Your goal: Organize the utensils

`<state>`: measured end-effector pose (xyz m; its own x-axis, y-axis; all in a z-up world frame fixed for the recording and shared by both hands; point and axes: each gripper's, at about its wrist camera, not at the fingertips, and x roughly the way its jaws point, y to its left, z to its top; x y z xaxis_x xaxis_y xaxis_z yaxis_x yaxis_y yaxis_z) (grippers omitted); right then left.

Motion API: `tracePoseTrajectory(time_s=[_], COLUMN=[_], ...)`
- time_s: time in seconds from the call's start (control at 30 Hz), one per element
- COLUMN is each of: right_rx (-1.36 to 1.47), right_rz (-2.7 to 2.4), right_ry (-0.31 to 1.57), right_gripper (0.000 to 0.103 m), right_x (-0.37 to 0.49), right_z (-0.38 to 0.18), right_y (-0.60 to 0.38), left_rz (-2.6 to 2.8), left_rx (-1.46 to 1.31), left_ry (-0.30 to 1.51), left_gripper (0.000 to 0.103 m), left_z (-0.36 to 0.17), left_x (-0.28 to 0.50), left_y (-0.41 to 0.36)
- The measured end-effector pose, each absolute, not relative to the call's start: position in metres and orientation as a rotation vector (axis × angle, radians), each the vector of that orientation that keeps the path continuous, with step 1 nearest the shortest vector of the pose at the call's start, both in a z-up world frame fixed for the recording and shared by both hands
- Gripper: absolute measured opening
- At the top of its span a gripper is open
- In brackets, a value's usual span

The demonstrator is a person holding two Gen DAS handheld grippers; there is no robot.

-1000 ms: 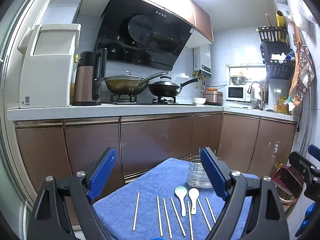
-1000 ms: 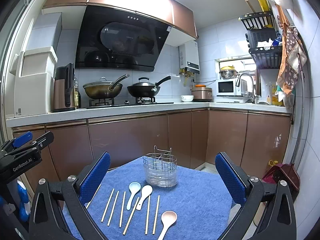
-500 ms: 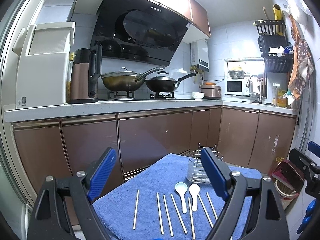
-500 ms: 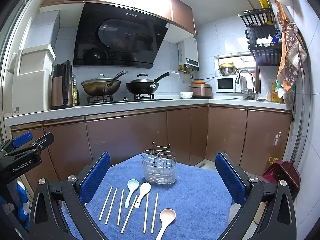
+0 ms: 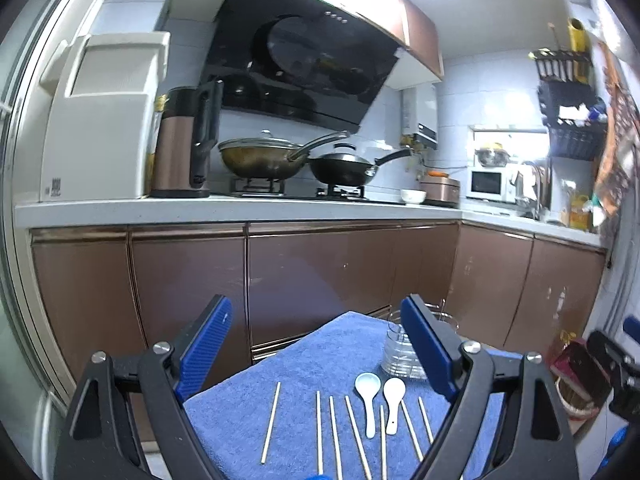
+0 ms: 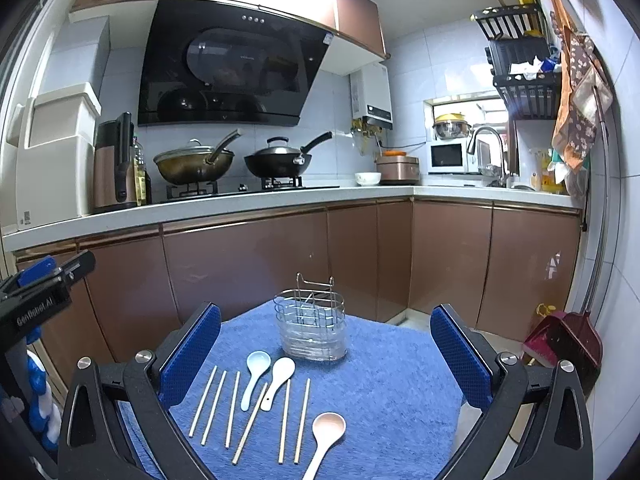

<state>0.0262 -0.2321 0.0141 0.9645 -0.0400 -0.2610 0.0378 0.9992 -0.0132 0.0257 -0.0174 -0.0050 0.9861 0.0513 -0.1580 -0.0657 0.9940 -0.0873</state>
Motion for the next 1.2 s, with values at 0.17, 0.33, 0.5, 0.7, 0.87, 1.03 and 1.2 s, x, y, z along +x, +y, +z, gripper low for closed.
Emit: tracePoseTrajectory(time_s=[0.17,0.33,0.5,0.7,0.87,1.03,1.2], right_rx=[0.024,0.027,-0.024,-0.033,0.110,0.168,0.193], right_rz=[-0.058,-0.066,-0.058,-0.017,0.075,0.131,0.195], right_ry=[0.268,0.276,0.301,0.411,0.608,0.803,0.971], right_gripper=[0.103,0.103,0.103,0.103,0.103,0.087,0.056], right_x=[0.035,0.047,0.065,0.102,0.147,0.199,0.245], right_z=[0.013,0.013,0.007,-0.017,-0.056,-0.097,-0.133], right_y=[-0.244,-0.247,-0.244,-0.238,-0.244,-0.244,-0.239], left_rz=[0.067,0.052,0.093,0.099,0.030,-0.064,-0.130], left_rx=[-0.105,-0.119,-0.168,-0.219,-0.279,-0.311,-0.314], left_ry=[0.174,0.207,0.269,0.421,0.593,0.771,0.921], left_gripper=[0.086,0.086,0.086,0.086,0.084,0.083,0.056], left_z=[-0.004,-0.009,-0.022,-0.052,-0.090,-0.127,-0.159], left_x=[0.044,0.060,0.083,0.119,0.158,0.201,0.239], left_y=[-0.017,-0.015,0.001,0.029,0.049,0.052,0.043])
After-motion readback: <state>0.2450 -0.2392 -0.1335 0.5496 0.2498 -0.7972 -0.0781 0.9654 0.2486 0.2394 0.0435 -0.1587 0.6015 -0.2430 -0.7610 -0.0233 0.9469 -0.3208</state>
